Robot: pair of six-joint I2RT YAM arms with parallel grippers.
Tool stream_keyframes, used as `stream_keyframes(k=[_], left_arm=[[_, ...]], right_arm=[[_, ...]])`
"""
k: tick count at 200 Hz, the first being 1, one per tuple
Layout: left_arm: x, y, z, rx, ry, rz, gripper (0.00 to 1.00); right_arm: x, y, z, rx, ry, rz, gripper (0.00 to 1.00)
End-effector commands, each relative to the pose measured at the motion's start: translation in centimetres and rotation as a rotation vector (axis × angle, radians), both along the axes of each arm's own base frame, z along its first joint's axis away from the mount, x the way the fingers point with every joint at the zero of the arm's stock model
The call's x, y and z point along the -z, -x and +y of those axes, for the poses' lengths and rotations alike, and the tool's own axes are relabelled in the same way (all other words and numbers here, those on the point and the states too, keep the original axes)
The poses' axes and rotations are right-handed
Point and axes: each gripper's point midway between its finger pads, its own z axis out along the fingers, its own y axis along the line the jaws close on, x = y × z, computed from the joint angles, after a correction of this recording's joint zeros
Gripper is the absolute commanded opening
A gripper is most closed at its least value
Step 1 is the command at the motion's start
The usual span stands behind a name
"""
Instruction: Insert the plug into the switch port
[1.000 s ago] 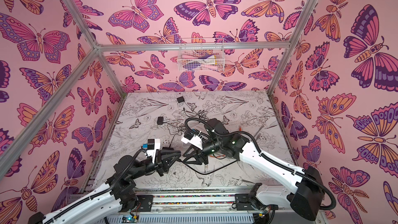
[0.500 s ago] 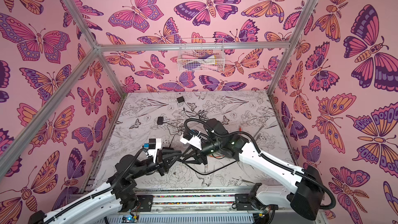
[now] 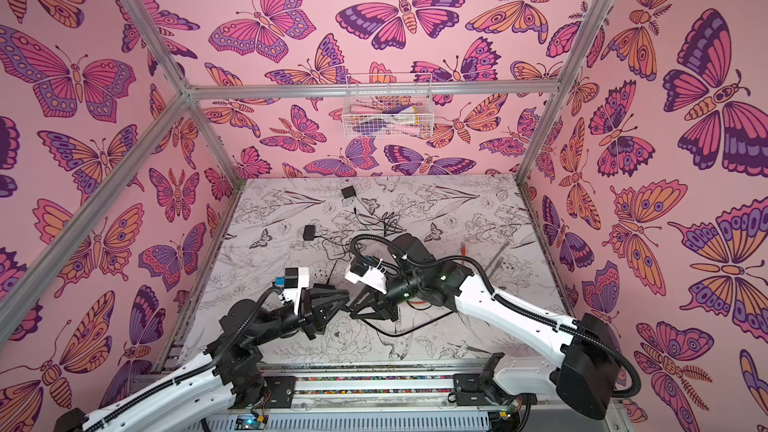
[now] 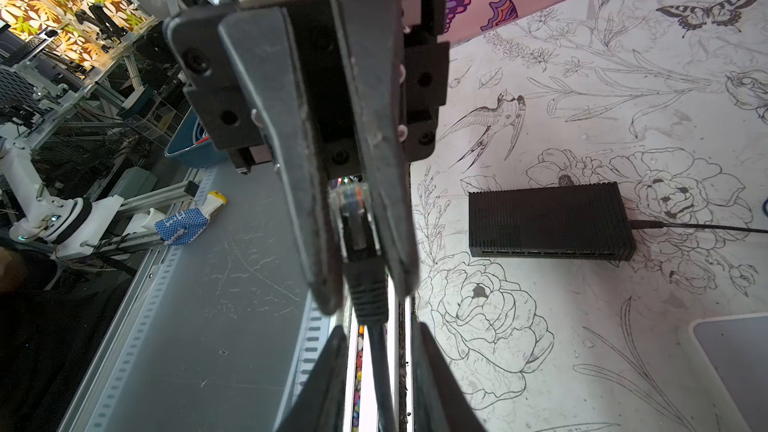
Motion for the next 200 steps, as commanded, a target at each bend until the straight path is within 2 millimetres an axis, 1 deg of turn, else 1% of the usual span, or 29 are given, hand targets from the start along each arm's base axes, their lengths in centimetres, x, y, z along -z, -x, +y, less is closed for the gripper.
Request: stream_keyframes(k=[1, 20, 53, 65, 68, 74, 76, 77, 79, 82, 97, 104, 110, 114, 118, 119, 121, 131, 134, 135, 137, 138, 145, 161, 176, 200], left_arm=[[-0.8, 0.0, 0.3, -0.007, 0.023, -0.026, 0.0], [-0.6, -0.1, 0.2, -0.011, 0.02, -0.022, 0.0], [-0.3, -0.1, 0.3, -0.013, 0.016, -0.013, 0.0], [-0.2, -0.3, 0.5, -0.03, 0.017, -0.006, 0.0], [-0.1, -0.4, 0.6, -0.038, 0.017, -0.003, 0.05], [0.0, -0.5, 0.7, -0.048, 0.016, -0.001, 0.19], [-0.1, -0.5, 0.8, -0.053, 0.017, -0.002, 0.28], [-0.1, -0.5, 0.8, -0.054, 0.017, -0.002, 0.3], [0.0, -0.5, 0.9, -0.057, 0.017, -0.002, 0.38], [0.0, -0.6, 1.0, -0.065, 0.016, -0.004, 0.45], [0.1, -1.1, 1.8, -0.124, -0.004, 0.006, 0.71], [0.6, -2.0, 2.6, -0.192, -0.031, 0.033, 0.77], [1.2, -2.9, 3.5, -0.269, -0.062, 0.067, 0.77], [1.7, -3.5, 4.2, -0.322, -0.087, 0.091, 0.75], [2.6, -4.1, 4.8, -0.372, -0.119, 0.115, 0.73], [2.1, -4.2, 5.1, -0.385, -0.115, 0.112, 0.72], [1.7, -4.4, 5.4, -0.409, -0.117, 0.113, 0.7], [3.0, -5.4, 7.4, -0.528, -0.177, 0.16, 0.65], [3.2, -5.5, 7.8, -0.55, -0.188, 0.174, 0.65], [3.6, -5.6, 8.0, -0.561, -0.204, 0.184, 0.64], [3.6, -5.8, 8.3, -0.581, -0.204, 0.19, 0.64], [4.1, -5.8, 8.5, -0.591, -0.219, 0.201, 0.64], [4.9, -6.2, 9.7, -0.653, -0.251, 0.239, 0.65], [7.1, -6.8, 11.8, -0.755, -0.329, 0.336, 0.63], [9.4, -7.1, 12.6, -0.784, -0.396, 0.432, 0.6], [13.8, -7.2, 12.9, -0.76, -0.455, 0.632, 0.6]], right_arm=[[0.1, 0.2, 0.4, -0.026, -0.016, -0.022, 0.22], [0.1, 0.2, 0.5, -0.023, -0.022, -0.021, 0.13], [0.2, -0.4, 0.7, 0.015, -0.028, -0.031, 0.02], [0.3, -0.8, 0.8, 0.036, -0.029, -0.04, 0.0], [0.3, -0.9, 0.8, 0.04, -0.029, -0.04, 0.0], [0.4, -1.0, 0.8, 0.047, -0.026, -0.043, 0.0], [0.5, -1.1, 0.7, 0.051, -0.022, -0.043, 0.0], [0.5, -1.1, 0.7, 0.053, -0.021, -0.043, 0.0], [0.6, -1.1, 0.7, 0.057, -0.018, -0.045, 0.0], [0.7, -1.3, 0.7, 0.063, -0.013, -0.046, 0.0], [1.4, -2.0, 0.5, 0.105, 0.029, -0.059, 0.0], [1.8, -2.4, 0.3, 0.131, 0.059, -0.069, 0.0], [2.3, -2.9, 0.1, 0.154, 0.09, -0.079, 0.0], [2.7, -3.3, -0.1, 0.178, 0.114, -0.094, 0.0], [3.1, -3.6, -0.3, 0.196, 0.139, -0.101, 0.0], [3.2, -3.7, -0.4, 0.201, 0.144, -0.105, 0.0], [3.4, -3.8, -0.5, 0.21, 0.156, -0.109, 0.0], [4.3, -4.5, -1.0, 0.248, 0.216, -0.134, 0.0], [4.7, -4.8, -1.2, 0.263, 0.237, -0.142, 0.0], [4.7, -4.8, -1.3, 0.267, 0.242, -0.146, 0.0], [4.9, -4.9, -1.4, 0.274, 0.255, -0.151, 0.0], [4.9, -5.0, -1.4, 0.278, 0.26, -0.155, 0.0], [5.7, -5.3, -1.8, 0.296, 0.308, -0.174, 0.0], [7.4, -5.7, -2.4, 0.328, 0.422, -0.238, 0.0], [8.9, -5.8, -2.7, 0.339, 0.519, -0.289, 0.0], [11.0, -5.9, -2.8, 0.336, 0.621, -0.33, 0.0]])
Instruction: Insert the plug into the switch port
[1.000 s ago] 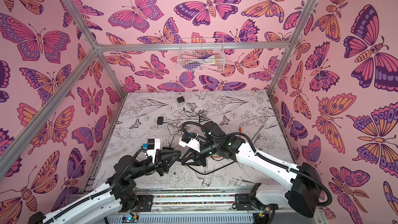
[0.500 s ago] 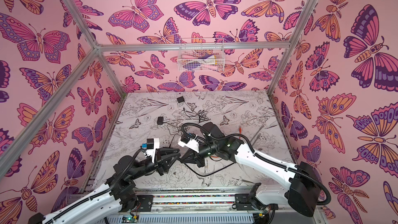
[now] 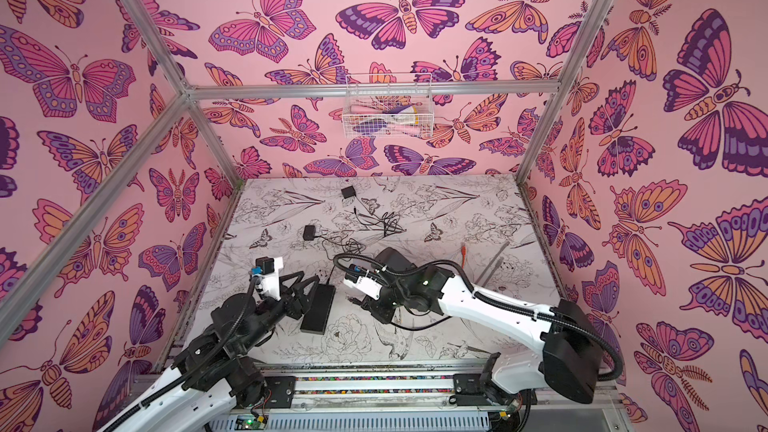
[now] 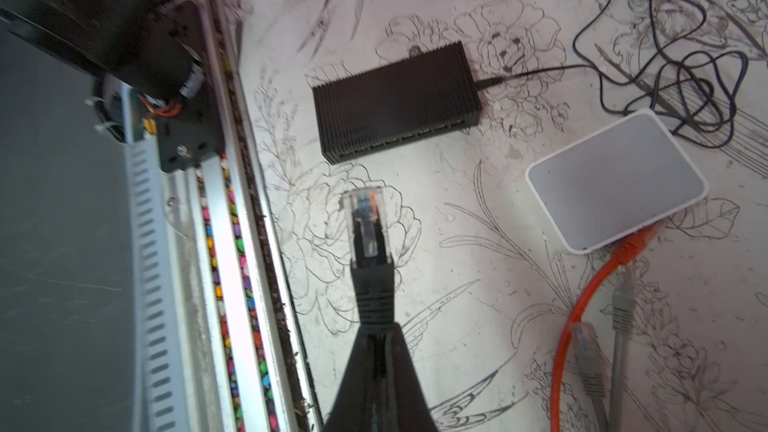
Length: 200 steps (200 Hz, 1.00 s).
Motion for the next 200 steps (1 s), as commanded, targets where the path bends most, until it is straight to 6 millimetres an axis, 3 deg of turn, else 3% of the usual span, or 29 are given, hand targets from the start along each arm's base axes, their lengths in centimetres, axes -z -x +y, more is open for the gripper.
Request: stream_keyframes(k=[1, 25, 51, 53, 57, 105, 200], left_arm=[[6.4, 0.7, 1.9, -0.07, -0.06, 0.269, 0.6], [9.4, 0.9, 2.4, -0.1, -0.019, 0.388, 0.6], [9.8, 0.9, 2.8, -0.123, 0.015, 0.395, 0.6], [11.0, 1.3, 3.0, -0.127, 0.003, 0.419, 0.6], [11.5, 1.5, 3.1, -0.13, 0.0, 0.43, 0.6], [13.4, 2.3, 2.8, -0.118, 0.01, 0.503, 0.6], [16.3, 2.8, 2.4, -0.114, 0.007, 0.592, 0.58]], right_arm=[[1.6, -1.2, -1.4, 0.035, 0.167, -0.091, 0.0], [2.9, -1.3, -1.1, 0.037, 0.211, -0.099, 0.0], [4.6, -0.9, -0.1, 0.019, 0.241, -0.092, 0.0], [4.6, -0.8, 0.0, 0.018, 0.241, -0.095, 0.0], [5.3, -0.8, 0.2, 0.014, 0.261, -0.092, 0.0], [8.1, -1.1, 1.3, 0.009, 0.387, -0.122, 0.0], [7.1, -1.8, 0.4, 0.038, 0.399, -0.189, 0.0]])
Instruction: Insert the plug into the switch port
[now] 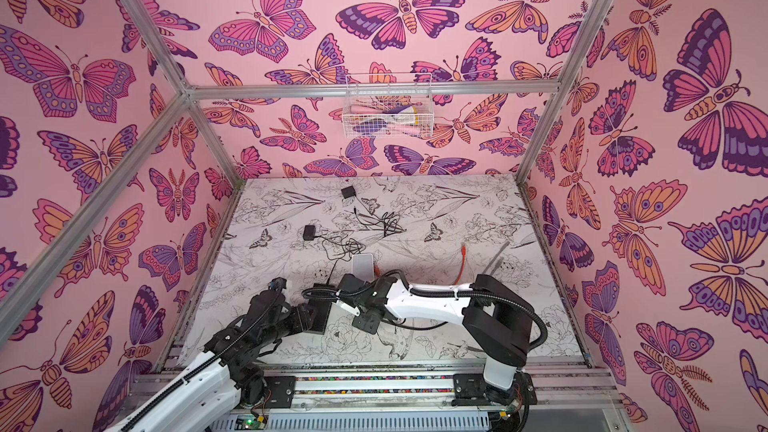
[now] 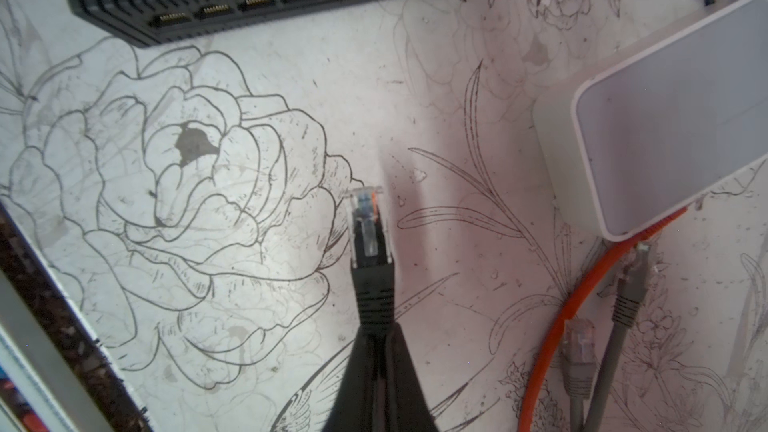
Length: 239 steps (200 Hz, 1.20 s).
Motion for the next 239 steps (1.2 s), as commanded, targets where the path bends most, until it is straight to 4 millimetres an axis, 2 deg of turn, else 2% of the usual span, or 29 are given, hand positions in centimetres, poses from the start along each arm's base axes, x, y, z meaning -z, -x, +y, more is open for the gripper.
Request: stream_keyframes(k=[1, 49, 99, 145, 186, 239], left_arm=[[1.1, 0.2, -0.3, 0.003, 0.021, 0.031, 0.58], [1.0, -0.2, -2.3, 0.045, 0.081, 0.04, 0.51], [0.0, -0.8, -4.1, 0.084, 0.164, -0.014, 0.51], [0.9, 0.3, -3.1, 0.069, 0.159, 0.005, 0.51], [1.1, 0.8, -1.7, 0.04, 0.128, -0.006, 0.5], [1.9, 1.2, -1.7, 0.045, 0.125, 0.02, 0.49]], right_arm=[[-1.5, -0.2, -0.3, -0.002, -0.005, -0.042, 0.0], [-1.7, 0.1, -0.4, -0.017, -0.005, -0.038, 0.0], [-0.5, 1.0, -0.3, -0.043, -0.004, 0.005, 0.0], [0.3, 2.5, 1.0, -0.1, 0.007, 0.019, 0.0], [1.4, 2.9, 1.6, -0.115, 0.021, 0.042, 0.0], [1.6, 3.3, 2.8, -0.132, 0.0, 0.06, 0.0]])
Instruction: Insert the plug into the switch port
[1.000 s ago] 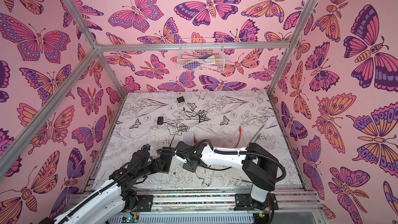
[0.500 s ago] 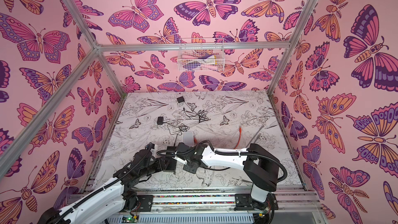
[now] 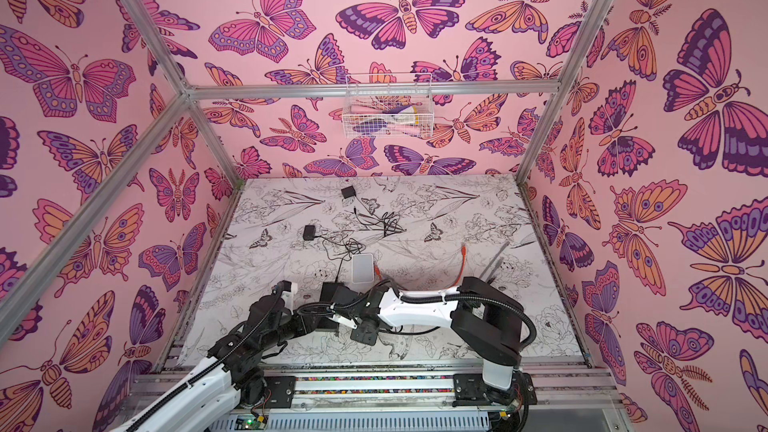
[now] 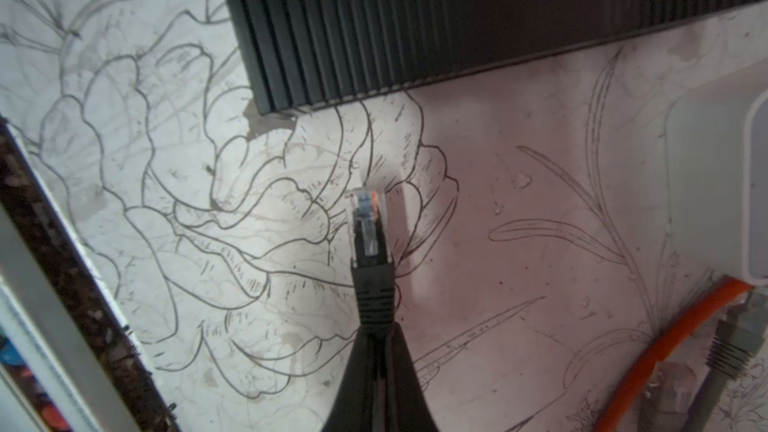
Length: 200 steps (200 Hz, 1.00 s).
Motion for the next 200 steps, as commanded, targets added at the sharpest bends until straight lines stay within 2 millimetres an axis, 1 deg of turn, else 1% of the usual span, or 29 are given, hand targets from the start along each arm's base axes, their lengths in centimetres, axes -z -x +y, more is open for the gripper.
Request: stream_keyframes(k=[1, 55, 78, 200], left_arm=[[1.5, 0.7, 0.5, -0.001, -0.025, 0.045, 0.49], [1.6, 0.6, 0.2, 0.004, -0.012, 0.043, 0.49], [1.8, 0.7, 0.2, 0.006, -0.012, 0.048, 0.48], [2.4, 1.0, 0.1, 0.018, -0.012, 0.066, 0.46]], right_arm=[[-0.8, 0.3, 2.0, -0.034, -0.045, 0.005, 0.0], [-0.3, 0.6, 3.0, -0.052, -0.046, 0.012, 0.0], [0.1, 0.5, 3.0, -0.051, -0.032, 0.014, 0.0], [-0.5, 0.3, 4.3, -0.059, -0.075, 0.002, 0.0]])
